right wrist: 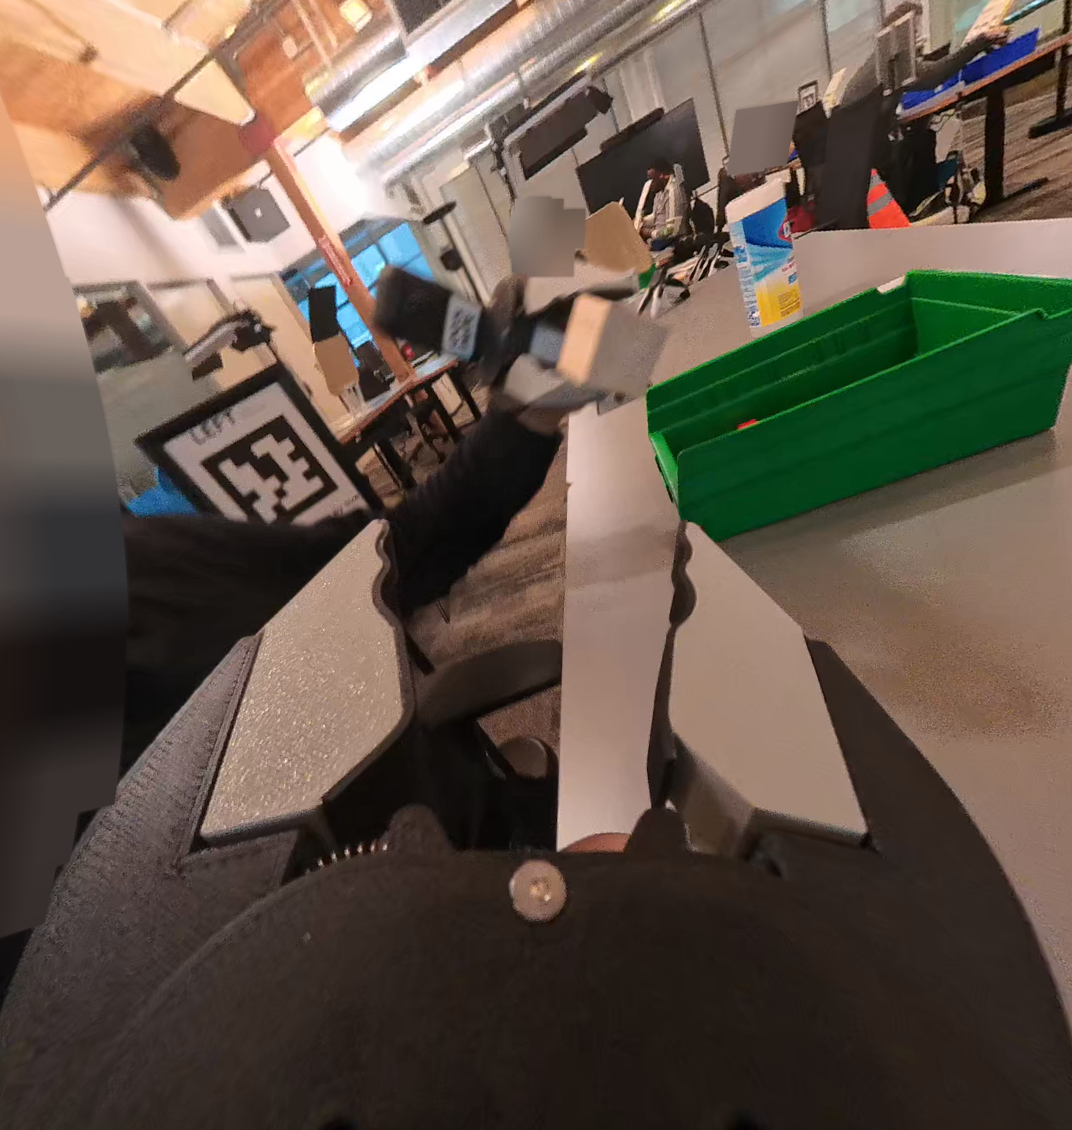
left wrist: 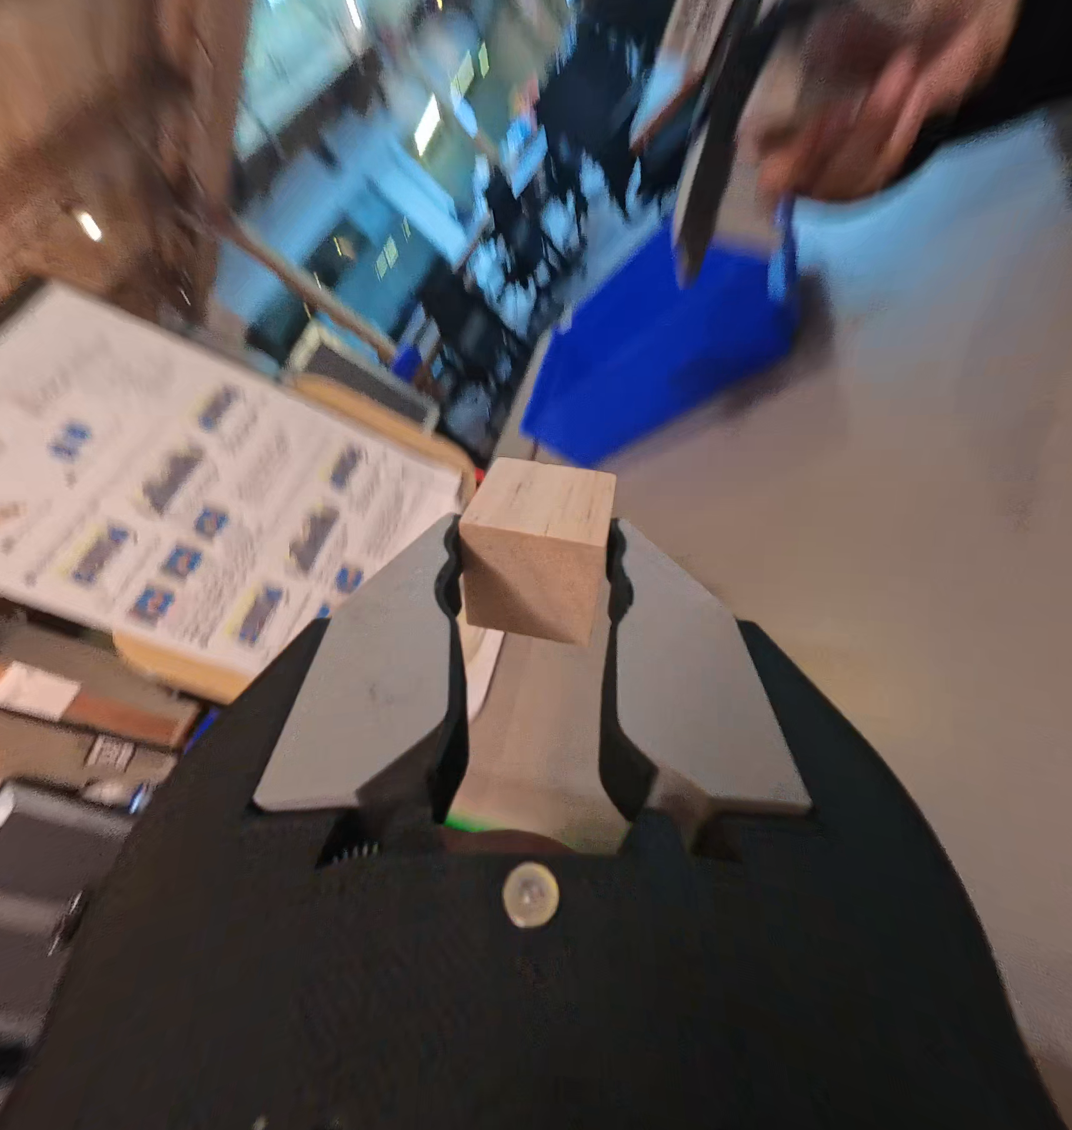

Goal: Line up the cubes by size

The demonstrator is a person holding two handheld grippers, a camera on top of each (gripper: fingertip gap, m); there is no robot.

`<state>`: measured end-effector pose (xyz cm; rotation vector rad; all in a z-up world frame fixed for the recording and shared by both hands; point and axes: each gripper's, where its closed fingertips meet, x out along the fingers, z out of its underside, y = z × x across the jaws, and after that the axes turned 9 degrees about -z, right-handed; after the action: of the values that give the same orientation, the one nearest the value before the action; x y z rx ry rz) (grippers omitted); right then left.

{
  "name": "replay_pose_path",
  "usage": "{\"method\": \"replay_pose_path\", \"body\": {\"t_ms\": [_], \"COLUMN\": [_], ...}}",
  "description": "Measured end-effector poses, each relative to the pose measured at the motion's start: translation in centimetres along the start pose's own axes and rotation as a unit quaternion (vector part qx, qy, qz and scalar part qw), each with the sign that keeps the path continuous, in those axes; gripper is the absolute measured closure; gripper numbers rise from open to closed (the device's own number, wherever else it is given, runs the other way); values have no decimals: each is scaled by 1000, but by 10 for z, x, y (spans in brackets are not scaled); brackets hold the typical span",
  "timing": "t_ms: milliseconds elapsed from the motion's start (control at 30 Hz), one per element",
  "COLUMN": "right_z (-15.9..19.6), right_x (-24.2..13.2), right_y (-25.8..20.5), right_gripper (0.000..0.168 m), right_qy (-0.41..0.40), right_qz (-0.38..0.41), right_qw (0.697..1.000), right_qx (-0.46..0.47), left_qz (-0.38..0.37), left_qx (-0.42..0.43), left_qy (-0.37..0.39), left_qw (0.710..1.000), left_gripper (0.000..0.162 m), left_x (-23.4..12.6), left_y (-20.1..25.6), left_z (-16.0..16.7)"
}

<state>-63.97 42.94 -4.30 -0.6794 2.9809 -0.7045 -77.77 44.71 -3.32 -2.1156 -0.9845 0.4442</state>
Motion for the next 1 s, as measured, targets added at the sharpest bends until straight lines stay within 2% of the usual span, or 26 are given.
{"method": "replay_pose_path", "body": {"t_ms": [67, 133, 233, 267, 300, 500, 567, 633, 667, 767, 867, 933, 1000], "right_z": [-8, -9, -1, 3, 5, -4, -22, -44, -53, -66, -39, -6, 25], "right_x": [23, 41, 62, 65, 67, 49, 24, -20, -47, -146, -236, -275, -293], "right_y": [5, 8, 14, 18, 17, 26, 21, 21, 24, 49, 78, 97, 112], "right_gripper": [80, 82, 84, 92, 121, 125, 125, 125, 126, 126, 125, 124, 125], "right_qy": [20, 17, -13, -22, -25, 6, 18, -3, -33, -167, -331, -434, -506], "right_qz": [-1, -2, -3, -2, -11, -5, -2, 52, 98, 269, 355, 353, 320], "right_qw": [1000, 999, 999, 999, 999, 999, 1000, 998, 993, 935, 856, 811, 785], "right_qx": [25, 33, 31, 28, 20, 37, 25, -28, -61, -158, -175, -169, -158], "left_qz": [-7, -24, -18, -16, -15, -23, -27, -6, 0, 30, 39, 34, 27], "left_qx": [8, 36, 26, 25, 28, -30, -122, -212, -239, -274, -277, -275, -292], "left_qy": [50, 69, 95, 94, 88, 55, 11, -50, -71, -80, -88, -101, -115], "left_qw": [999, 997, 995, 995, 996, 998, 992, 976, 968, 958, 956, 955, 949], "left_gripper": [117, 117, 117, 117, 117, 118, 106, 98, 101, 107, 115, 115, 116], "left_x": [16, 31, 43, 47, 50, 57, 56, 49, 43, 21, 4, -1, -1], "left_y": [24, 42, 60, 63, 66, 66, 62, 68, 72, 95, 118, 127, 129], "left_z": [-33, -51, -69, -69, -67, -52, -44, -30, -23, -14, 0, 14, 25]}}
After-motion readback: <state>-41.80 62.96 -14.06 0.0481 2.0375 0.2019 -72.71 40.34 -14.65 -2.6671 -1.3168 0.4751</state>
